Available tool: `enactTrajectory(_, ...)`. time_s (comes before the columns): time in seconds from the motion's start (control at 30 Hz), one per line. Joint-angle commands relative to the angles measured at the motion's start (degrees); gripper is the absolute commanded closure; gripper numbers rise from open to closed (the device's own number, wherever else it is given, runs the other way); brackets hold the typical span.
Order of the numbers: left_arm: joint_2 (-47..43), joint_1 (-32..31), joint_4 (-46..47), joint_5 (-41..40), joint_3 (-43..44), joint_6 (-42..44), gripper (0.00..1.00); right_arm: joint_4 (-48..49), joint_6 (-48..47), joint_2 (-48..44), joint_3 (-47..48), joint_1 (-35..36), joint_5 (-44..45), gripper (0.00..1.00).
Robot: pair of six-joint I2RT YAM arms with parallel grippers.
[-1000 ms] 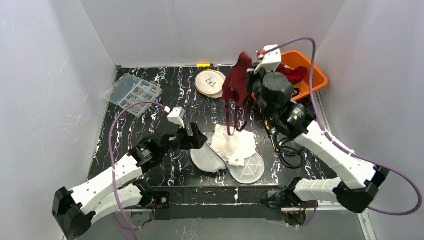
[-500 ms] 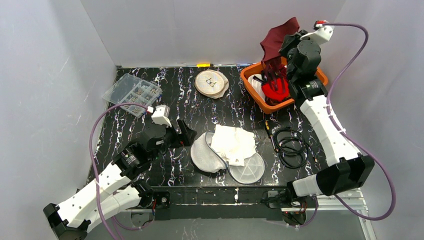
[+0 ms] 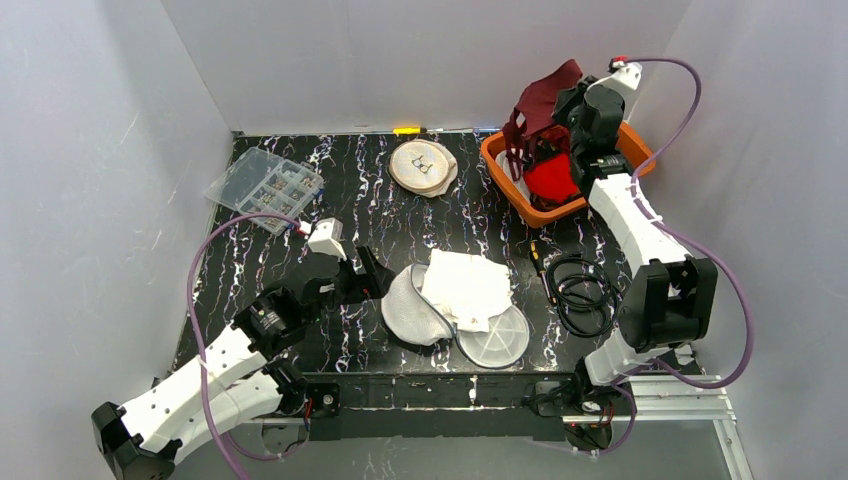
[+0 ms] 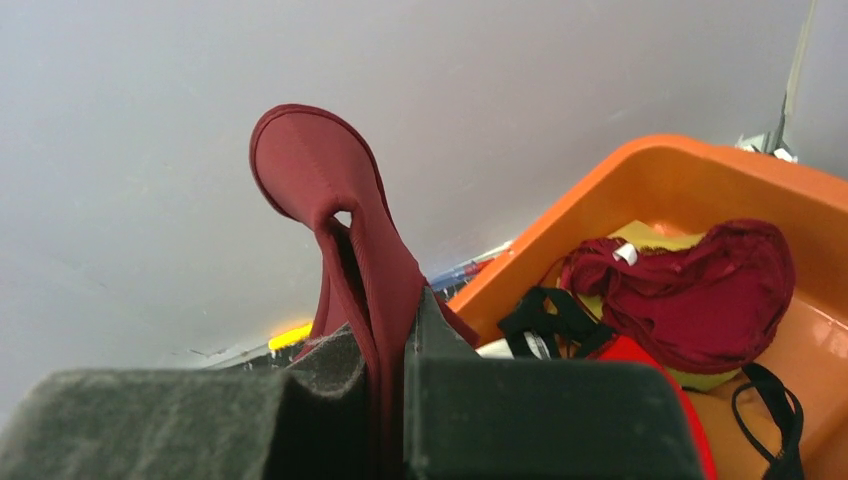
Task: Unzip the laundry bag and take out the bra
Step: Place the bra in the bin.
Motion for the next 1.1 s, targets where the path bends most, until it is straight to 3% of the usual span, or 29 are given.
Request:
enactTrajectory(0.0,-0.9,-0.1,-0.5,-0.8,-0.6,-0.3,0.14,9.2,0.7,-0.4,-4.0,-2.6,-2.5,0.99)
enactTrajectory(0.63,2.5,-0.1,1.3,-1.6,-0.7,0.1,0.14,8.1,1.1,4.9,-15.5,-7.8,-2.3,0.97)
enactTrajectory(1.07,2.8,-0.1,0.7,-2.4,-0.4,1.1,0.14,1.8,0.7,3.6,-15.6,-9.4,3.3,0.45)
